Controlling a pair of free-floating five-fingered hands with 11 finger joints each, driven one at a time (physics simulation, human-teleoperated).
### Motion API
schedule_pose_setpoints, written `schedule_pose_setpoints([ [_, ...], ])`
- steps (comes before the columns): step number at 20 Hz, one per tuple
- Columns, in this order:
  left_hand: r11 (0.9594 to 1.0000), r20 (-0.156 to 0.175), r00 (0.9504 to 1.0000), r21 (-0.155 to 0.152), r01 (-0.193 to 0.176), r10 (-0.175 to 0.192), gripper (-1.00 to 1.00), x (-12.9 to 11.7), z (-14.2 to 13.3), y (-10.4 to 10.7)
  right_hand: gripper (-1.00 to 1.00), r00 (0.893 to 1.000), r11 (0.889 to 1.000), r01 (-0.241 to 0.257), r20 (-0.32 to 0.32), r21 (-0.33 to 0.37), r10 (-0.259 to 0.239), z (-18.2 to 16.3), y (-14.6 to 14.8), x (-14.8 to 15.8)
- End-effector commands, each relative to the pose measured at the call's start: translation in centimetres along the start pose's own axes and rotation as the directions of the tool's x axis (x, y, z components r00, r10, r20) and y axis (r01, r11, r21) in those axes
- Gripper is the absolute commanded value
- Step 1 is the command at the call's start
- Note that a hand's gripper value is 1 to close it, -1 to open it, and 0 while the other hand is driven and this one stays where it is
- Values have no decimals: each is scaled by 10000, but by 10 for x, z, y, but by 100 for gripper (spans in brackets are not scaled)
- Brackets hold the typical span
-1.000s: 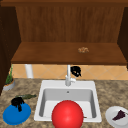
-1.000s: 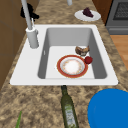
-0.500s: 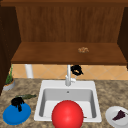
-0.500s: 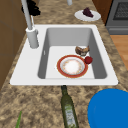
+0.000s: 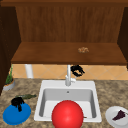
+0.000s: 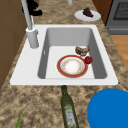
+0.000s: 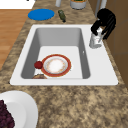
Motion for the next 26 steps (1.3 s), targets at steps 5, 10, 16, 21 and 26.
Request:
schedule_pose_setpoints([
  [5, 10000, 0, 10000, 0, 0, 0, 0, 0, 0, 0, -100, 9713, 9995, 130, 2371, 287, -194, -1, -6, 6],
  [10, 10000, 0, 10000, 0, 0, 0, 0, 0, 0, 0, -100, 9245, 9988, -108, 3812, 469, -79, -2, -3, 8],
  [16, 10000, 0, 10000, 0, 0, 0, 0, 0, 0, 0, -100, 8508, 9979, -155, 5251, 631, -200, -5, -3, 9],
  [21, 10000, 0, 10000, 0, 0, 0, 0, 0, 0, 0, -100, 7708, 9971, -114, 6359, 746, -387, -8, -2, 11],
  [26, 10000, 0, 10000, 0, 0, 0, 0, 0, 0, 0, -100, 6721, 9964, -66, 7382, 844, -580, -12, -2, 13],
])
